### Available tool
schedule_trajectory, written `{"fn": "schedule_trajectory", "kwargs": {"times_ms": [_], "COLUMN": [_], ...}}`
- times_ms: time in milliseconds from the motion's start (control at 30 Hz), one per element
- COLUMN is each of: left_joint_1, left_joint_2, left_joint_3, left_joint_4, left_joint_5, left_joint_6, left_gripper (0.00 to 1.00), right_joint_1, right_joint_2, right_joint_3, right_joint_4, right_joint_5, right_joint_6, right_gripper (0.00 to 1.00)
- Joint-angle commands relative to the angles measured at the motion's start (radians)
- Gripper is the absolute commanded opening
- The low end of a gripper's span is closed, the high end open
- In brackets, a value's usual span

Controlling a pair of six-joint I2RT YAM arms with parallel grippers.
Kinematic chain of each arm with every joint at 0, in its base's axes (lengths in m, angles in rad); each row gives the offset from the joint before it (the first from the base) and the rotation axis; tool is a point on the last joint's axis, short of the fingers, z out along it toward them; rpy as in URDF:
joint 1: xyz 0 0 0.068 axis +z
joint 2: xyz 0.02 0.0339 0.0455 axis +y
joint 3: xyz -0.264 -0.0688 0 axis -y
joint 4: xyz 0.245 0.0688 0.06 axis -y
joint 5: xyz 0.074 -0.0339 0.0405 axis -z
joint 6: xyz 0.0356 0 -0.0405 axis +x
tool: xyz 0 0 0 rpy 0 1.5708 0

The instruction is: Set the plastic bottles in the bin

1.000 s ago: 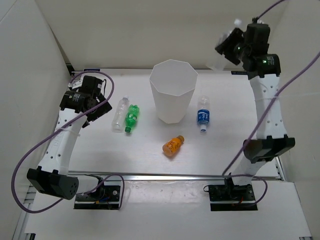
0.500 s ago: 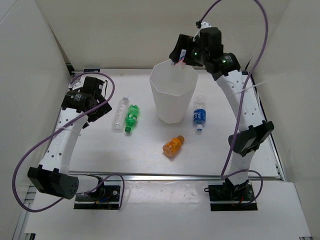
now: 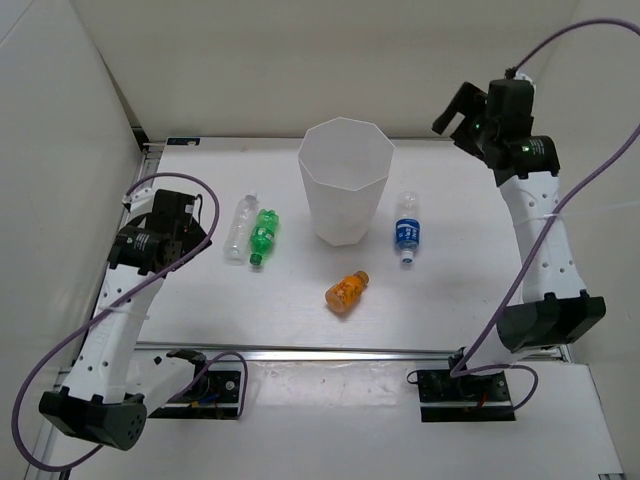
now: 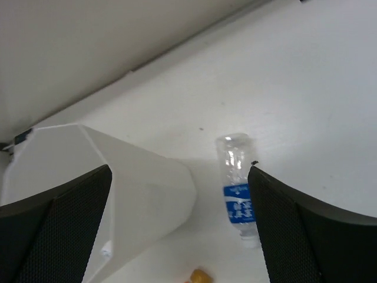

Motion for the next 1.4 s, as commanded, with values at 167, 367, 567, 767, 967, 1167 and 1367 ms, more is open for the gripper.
{"fn": "schedule_trajectory", "kwargs": {"times_ms": [167, 367, 567, 767, 967, 1167, 1367], "left_joint_1": [0.003, 0.003, 0.003, 0.003, 0.003, 0.003, 0.003], "left_joint_2": [-0.021, -0.01, -0.01, -0.001, 0.028, 0.028, 0.028], "left_joint_3": [-0.021, -0.021, -0.049, -0.058, -0.047, -0.047, -0.047], "left_joint_4": [0.142, 0.142, 0.122, 0.103, 0.103, 0.114, 0.143], "left_joint_5": [0.039, 0.05, 0.073, 0.087, 0.107, 0.165, 0.158], "left_joint_6": [0.075, 0.106, 0.106, 0.106, 0.106, 0.106, 0.115], "left_gripper": [1.0, 1.0, 1.0, 1.0, 1.0, 1.0, 1.0], "right_joint_1": [-0.061, -0.061, -0.061, -0.052, -0.052, -0.083, -0.006], "right_joint_2": [0.137, 0.27, 0.407, 0.515, 0.569, 0.444, 0.137], "right_joint_3": [-0.292, -0.336, -0.292, -0.254, -0.244, -0.268, -0.131], "right_joint_4": [-0.05, -0.021, -0.021, -0.021, -0.05, -0.127, -0.181], "right_joint_5": [-0.122, -0.187, -0.243, -0.277, -0.286, -0.182, -0.117], "right_joint_6": [0.012, -0.054, -0.067, -0.045, -0.024, 0.028, 0.139], "right_gripper": [1.0, 1.0, 1.0, 1.0, 0.91, 0.43, 0.27]}}
